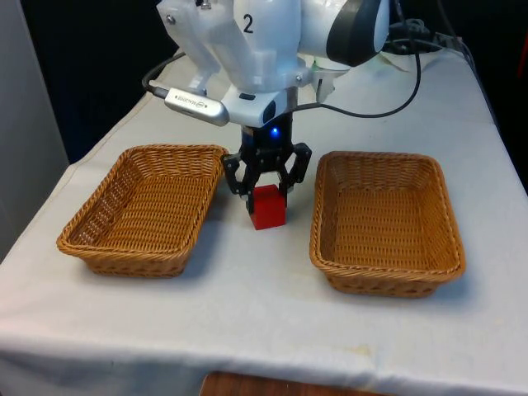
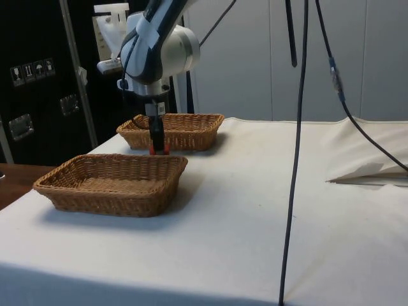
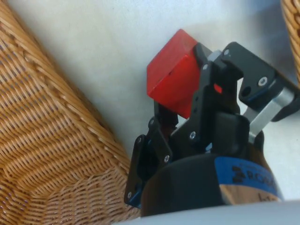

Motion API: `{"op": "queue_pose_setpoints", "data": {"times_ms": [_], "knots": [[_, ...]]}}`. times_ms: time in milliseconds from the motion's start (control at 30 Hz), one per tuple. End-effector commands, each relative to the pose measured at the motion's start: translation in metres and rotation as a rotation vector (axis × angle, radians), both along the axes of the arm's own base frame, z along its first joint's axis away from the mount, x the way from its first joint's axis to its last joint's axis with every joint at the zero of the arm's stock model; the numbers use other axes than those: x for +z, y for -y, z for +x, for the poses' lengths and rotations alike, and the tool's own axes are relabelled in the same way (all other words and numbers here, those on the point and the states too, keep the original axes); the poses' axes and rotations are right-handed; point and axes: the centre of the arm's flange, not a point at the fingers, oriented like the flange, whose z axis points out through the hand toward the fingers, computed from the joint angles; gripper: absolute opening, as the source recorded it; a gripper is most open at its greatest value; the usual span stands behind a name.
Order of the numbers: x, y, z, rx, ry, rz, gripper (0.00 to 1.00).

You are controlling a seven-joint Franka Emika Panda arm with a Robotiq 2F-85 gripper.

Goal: Pick up the red cube and place it into the right basket.

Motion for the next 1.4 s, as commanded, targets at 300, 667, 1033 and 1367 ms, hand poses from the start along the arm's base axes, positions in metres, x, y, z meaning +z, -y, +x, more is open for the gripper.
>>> {"op": "queue_pose_setpoints", "data": {"times_ms": [300, 667, 1033, 1367], "knots": [[0.036, 0.009, 0.003, -0.028, 0.008, 0.009, 0.02], [0.073, 0.012, 0.004, -0.091, 0.023, 0.029, 0.02], [0.104, 0.013, 0.005, -0.154, 0.047, 0.05, 0.02], [0.109, 0.017, 0.004, -0.201, 0.052, 0.073, 0.02]]}}
